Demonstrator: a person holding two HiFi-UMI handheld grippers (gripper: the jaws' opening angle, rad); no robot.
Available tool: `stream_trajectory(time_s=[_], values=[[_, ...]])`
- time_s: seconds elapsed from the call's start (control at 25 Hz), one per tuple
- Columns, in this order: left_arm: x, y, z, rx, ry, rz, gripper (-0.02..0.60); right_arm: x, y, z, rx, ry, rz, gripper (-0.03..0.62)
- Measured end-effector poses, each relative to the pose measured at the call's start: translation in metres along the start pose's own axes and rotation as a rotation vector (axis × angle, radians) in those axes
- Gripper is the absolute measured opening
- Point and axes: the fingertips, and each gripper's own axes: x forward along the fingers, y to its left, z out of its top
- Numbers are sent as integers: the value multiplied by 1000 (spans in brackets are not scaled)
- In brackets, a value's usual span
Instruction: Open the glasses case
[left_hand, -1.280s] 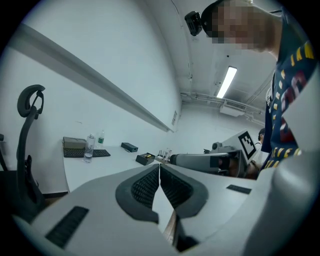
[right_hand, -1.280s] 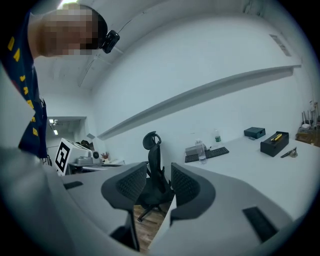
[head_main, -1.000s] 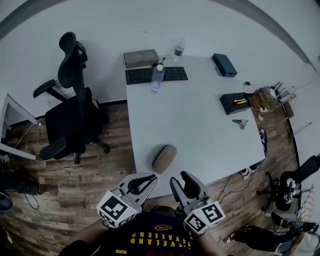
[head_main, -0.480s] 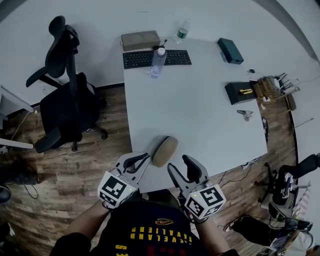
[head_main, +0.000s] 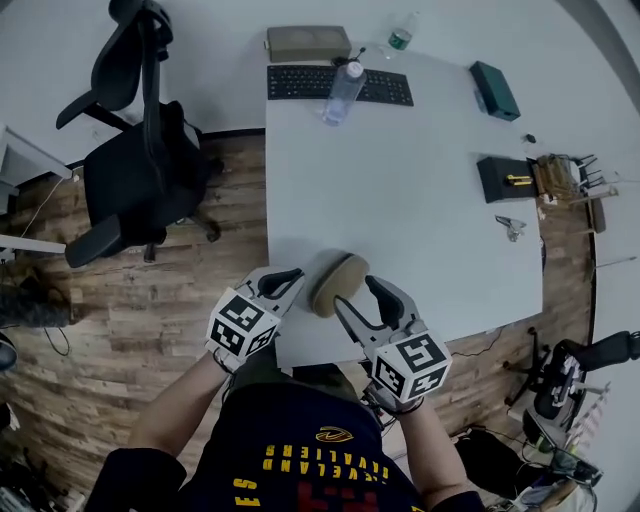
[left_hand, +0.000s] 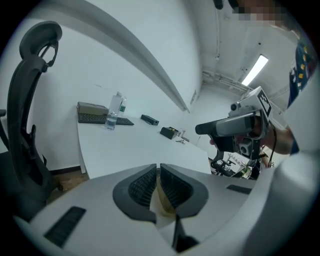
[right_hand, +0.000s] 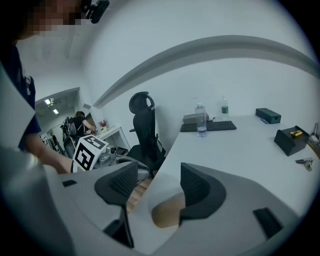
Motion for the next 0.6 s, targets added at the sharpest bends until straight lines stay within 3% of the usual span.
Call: stream_trajectory(time_s=[0.12,0.24,0.6], values=[[12,7,-17,-20,48,-9,19,16,0,-13,-35,72,26,267],[24,10,-34,-47,101,-32,62,32,0,-30,-86,154,44,267],[58,8,-69,-83,242,-173,127,76,-10,-82,-316,474,144,267]])
